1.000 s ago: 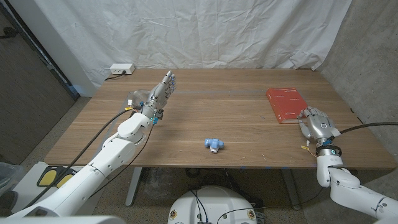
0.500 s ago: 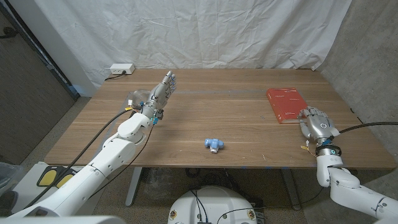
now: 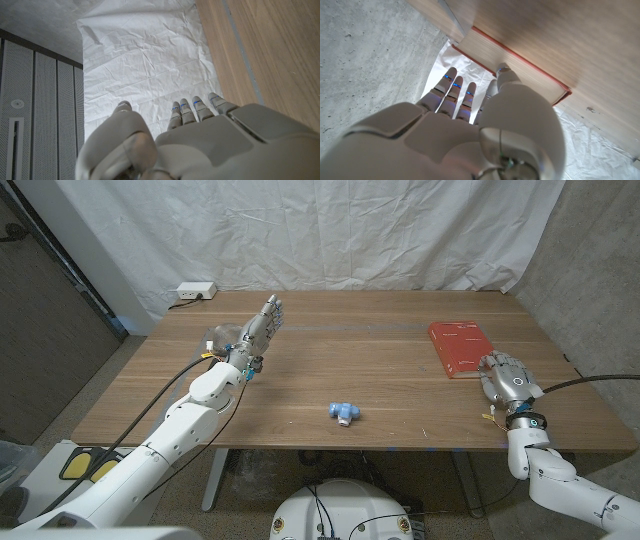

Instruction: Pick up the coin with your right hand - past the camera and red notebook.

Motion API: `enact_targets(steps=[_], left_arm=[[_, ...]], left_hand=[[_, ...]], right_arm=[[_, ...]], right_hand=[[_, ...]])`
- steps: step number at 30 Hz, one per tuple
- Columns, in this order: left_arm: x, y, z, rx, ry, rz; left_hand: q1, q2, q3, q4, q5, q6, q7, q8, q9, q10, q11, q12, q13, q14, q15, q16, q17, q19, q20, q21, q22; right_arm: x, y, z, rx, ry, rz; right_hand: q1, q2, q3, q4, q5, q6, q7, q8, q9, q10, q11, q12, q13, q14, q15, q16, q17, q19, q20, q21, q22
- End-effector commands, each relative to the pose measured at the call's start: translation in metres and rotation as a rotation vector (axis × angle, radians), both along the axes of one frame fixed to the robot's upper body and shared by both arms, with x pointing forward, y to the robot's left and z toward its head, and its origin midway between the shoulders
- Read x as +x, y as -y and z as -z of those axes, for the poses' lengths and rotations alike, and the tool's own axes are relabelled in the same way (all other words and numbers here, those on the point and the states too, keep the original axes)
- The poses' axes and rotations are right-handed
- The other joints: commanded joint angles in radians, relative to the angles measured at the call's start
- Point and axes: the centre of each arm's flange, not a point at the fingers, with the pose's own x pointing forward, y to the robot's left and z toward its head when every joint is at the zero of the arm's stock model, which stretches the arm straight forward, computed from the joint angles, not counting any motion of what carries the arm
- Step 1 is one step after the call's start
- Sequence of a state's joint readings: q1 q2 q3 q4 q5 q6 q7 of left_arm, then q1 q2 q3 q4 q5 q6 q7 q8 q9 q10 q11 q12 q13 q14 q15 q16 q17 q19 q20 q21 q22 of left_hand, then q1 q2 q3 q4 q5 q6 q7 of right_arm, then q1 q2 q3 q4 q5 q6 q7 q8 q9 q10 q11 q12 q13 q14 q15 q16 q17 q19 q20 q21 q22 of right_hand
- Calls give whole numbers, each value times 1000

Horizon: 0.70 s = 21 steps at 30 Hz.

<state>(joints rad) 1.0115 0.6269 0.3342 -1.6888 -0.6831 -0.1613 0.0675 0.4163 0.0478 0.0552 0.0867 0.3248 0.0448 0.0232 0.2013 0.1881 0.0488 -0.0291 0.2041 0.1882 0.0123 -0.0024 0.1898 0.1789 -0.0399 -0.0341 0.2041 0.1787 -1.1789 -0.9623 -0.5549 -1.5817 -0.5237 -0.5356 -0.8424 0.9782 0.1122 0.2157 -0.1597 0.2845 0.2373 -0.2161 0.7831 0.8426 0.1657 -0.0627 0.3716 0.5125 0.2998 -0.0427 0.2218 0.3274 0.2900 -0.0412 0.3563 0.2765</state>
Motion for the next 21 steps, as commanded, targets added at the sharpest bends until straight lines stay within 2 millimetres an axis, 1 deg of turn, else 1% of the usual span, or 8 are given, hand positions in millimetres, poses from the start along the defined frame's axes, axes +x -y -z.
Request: enact_targets(steps=[1, 9, 15, 17, 21], left_arm=[[0, -2, 2, -3, -6, -6], [1, 1, 2, 0, -9, 0], [1, 2, 2, 0, -12, 0], [1, 2, 2, 4, -13, 0], [2, 3, 2, 4, -12, 2]], left_hand=[[2, 10, -9, 2, -3, 9, 0, -2, 2, 3, -1, -3, 2, -8, -4, -2, 4, -11, -16, -3, 3], [2, 11, -10, 1, -3, 9, 2, -2, 2, 2, -2, -3, 2, -9, -2, -2, 4, -11, -16, -3, 3], [3, 11, -11, 1, -3, 8, 4, -2, 2, 1, -3, -3, 2, -10, -2, -2, 4, -12, -16, -3, 3], [3, 11, -12, 1, -3, 8, 3, -2, 2, 0, -3, -4, 2, -9, -2, -2, 5, -12, -16, -2, 3], [3, 12, -12, 1, -3, 9, 4, -2, 2, -1, -3, -4, 2, -11, -3, -3, 5, -12, -16, -2, 3]], right_arm=[[4, -1, 1, 10, -5, -3], [3, 2, 5, 20, -6, -5], [1, 4, 6, 25, -7, -6], [1, 4, 6, 26, -6, -7], [-1, 5, 6, 25, -3, -11]], right_hand=[[14, -1, 9, 4, -6, 9, 5, -1, -3, 1, 1, 1, 5, -2, -45, -1, 5, -2, -24, 5, 6], [13, -1, 8, 9, -14, 33, 8, 5, -13, 15, -3, 7, 7, 0, -47, -1, 7, -2, -25, 9, 7], [8, 1, 7, 16, -25, 82, 11, 22, -24, 36, -8, 16, 9, 11, -54, 4, 11, 0, -25, 16, 9], [1, 2, 4, 22, -30, 101, 12, 29, -29, 41, -8, 18, 10, 15, -56, 5, 12, 1, -26, 19, 9], [-8, 1, 0, 28, -37, 132, 10, 40, -37, 62, -13, 26, 12, 19, -55, 7, 15, 4, -27, 24, 10]])
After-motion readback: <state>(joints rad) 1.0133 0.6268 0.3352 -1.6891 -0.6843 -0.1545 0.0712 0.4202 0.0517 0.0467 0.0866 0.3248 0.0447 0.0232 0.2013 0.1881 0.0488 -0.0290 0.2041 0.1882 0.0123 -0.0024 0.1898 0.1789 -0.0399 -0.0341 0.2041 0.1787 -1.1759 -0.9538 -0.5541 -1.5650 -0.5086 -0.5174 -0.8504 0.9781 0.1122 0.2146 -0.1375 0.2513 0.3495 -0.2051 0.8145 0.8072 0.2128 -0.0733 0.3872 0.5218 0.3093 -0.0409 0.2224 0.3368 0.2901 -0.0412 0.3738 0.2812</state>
